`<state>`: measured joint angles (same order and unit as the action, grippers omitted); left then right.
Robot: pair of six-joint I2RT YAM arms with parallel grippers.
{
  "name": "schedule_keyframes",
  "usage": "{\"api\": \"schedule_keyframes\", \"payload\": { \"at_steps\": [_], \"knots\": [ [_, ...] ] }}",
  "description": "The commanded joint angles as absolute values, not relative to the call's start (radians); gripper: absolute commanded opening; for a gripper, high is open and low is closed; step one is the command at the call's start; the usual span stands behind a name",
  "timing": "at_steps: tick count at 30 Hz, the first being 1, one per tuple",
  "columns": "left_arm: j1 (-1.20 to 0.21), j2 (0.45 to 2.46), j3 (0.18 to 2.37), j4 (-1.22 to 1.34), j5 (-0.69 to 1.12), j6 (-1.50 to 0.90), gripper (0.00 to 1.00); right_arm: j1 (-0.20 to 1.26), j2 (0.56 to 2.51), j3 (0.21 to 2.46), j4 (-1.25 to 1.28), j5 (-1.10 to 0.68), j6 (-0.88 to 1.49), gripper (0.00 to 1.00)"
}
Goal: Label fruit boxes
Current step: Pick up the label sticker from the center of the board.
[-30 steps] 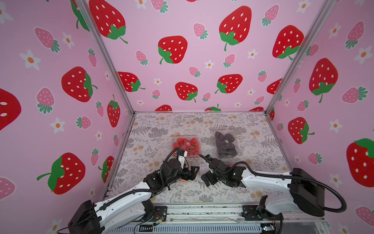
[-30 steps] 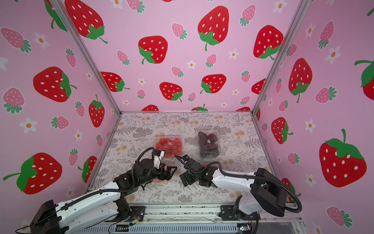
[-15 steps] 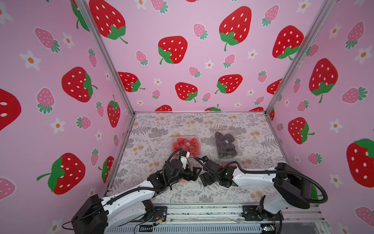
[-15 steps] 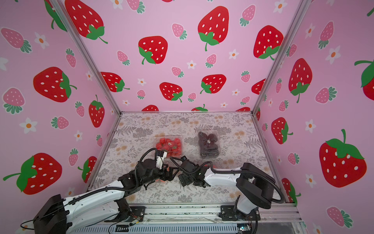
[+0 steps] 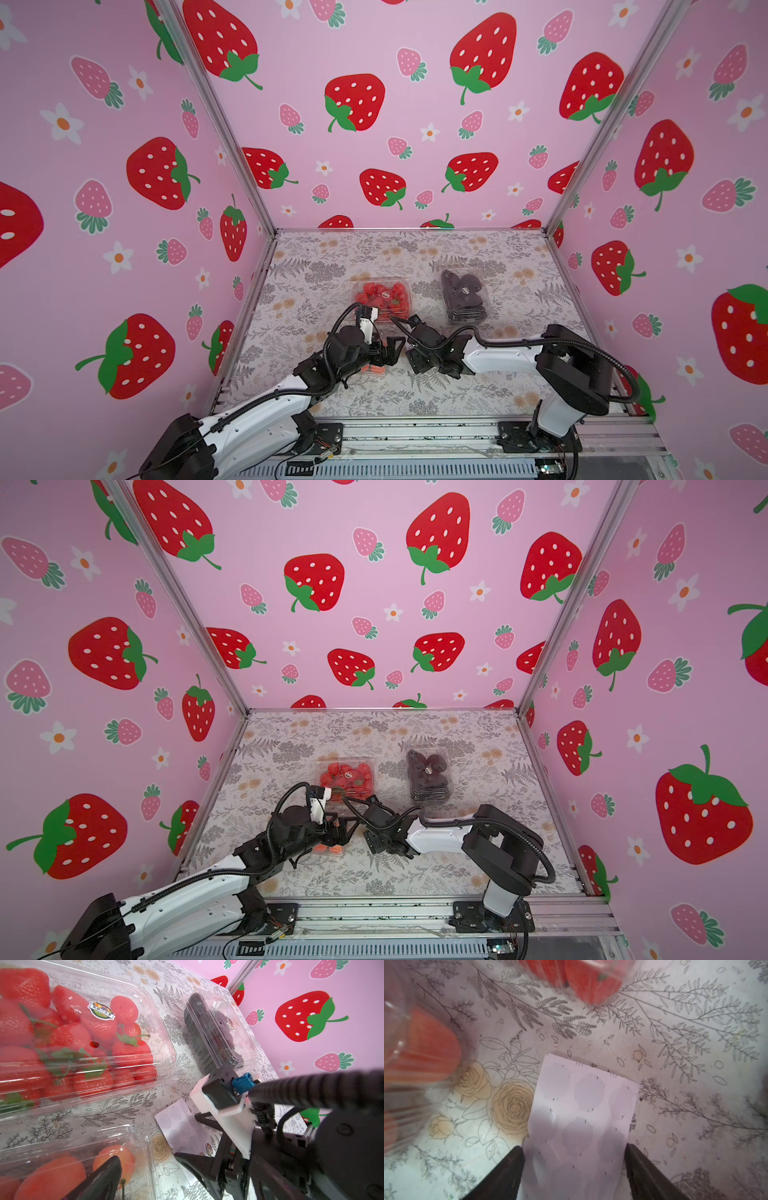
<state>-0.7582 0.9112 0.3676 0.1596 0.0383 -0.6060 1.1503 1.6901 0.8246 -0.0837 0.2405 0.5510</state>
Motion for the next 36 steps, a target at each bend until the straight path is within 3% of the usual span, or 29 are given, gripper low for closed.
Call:
{"api": "schedule_keyframes", "payload": {
  "at_steps": [1, 4, 11, 17, 24, 30, 36],
  "knots": [
    [-0.755, 0.917, 0.358, 0.178, 0.054, -0.621, 0.99, 1.146, 1.713, 0.781, -0.135, 0.207, 0.586, 0.73],
    [-0.756, 0.928, 0.360, 0.184, 0.060, -0.621, 0.99, 1.146, 1.702, 0.769, -0.142, 0.232, 0.584, 0.69],
    [-0.755, 0.929, 0.350, 0.216, 0.049, -0.658, 0.99, 1.114, 1.607, 0.699, -0.001, 0.183, 0.528, 0.44],
    [-0.764, 0.929, 0.322, 0.307, 0.049, -0.706, 1.00, 1.108, 1.561, 0.717, 0.021, 0.174, 0.473, 0.33],
    [-0.778, 1.088, 0.344, 0.461, 0.109, -0.730, 0.98, 1.084, 1.435, 0.676, 0.073, 0.142, 0.436, 0.25],
    [-0.850, 1.177, 0.400, 0.528, 0.081, -0.683, 0.97, 1.055, 1.303, 0.606, 0.124, 0.051, 0.423, 0.24],
    [-0.853, 1.042, 0.379, 0.411, -0.072, -0.694, 0.97, 1.022, 1.228, 0.569, 0.123, -0.003, 0.409, 0.21]
  ]
}}
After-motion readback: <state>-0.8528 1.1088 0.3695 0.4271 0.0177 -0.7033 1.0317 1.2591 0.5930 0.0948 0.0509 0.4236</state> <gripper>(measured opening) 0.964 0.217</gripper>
